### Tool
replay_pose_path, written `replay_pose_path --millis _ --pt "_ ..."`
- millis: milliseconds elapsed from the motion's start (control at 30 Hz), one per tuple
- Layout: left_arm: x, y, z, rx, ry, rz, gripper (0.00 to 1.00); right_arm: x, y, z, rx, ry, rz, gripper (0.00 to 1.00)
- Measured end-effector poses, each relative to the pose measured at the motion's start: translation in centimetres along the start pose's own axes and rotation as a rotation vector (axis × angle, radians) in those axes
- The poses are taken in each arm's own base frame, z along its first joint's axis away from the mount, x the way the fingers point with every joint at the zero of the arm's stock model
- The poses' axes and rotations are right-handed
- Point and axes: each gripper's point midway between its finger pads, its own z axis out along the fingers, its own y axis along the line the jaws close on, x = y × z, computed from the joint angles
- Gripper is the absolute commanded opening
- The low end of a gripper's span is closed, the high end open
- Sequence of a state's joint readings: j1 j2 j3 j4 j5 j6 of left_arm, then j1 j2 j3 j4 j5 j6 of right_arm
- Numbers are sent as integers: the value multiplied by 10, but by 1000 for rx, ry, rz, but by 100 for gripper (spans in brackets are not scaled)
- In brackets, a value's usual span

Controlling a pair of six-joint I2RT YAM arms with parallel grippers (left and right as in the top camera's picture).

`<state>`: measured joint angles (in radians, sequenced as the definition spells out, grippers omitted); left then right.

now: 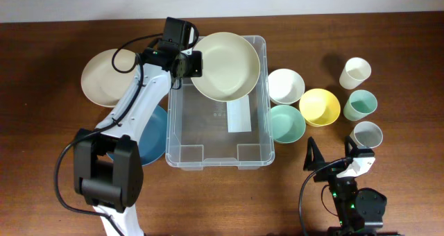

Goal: Pack container
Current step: 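Lower the cream plate into the clear container and release it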

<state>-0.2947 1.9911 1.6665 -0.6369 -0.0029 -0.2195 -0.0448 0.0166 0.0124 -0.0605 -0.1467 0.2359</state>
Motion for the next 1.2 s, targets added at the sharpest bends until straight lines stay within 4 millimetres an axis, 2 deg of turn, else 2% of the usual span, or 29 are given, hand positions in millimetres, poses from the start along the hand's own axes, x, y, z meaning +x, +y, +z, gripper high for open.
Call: replay_pose_path --millis 300,533,567,633,700,1067,1200 --pt "6 -14 17 -39 -5 43 2 0 0 0 0 0 0 99" --pt "7 -16 18 -56 -9 52 2 0 0 0 0 0 0 99" --pt "7 -16 19 -56 -9 52 6 0 0 0 0 0 0 99" --pt "7 -16 19 -57 -8 55 20 0 0 0 0 0 0 99" --pt "8 -15 20 -64 -5 55 28 0 0 0 0 0 0 99" --pt "14 -12 24 -77 19 61 28 0 0 0 0 0 0 99" --pt "9 -13 17 -78 22 61 22 0 0 0 0 0 0 99"
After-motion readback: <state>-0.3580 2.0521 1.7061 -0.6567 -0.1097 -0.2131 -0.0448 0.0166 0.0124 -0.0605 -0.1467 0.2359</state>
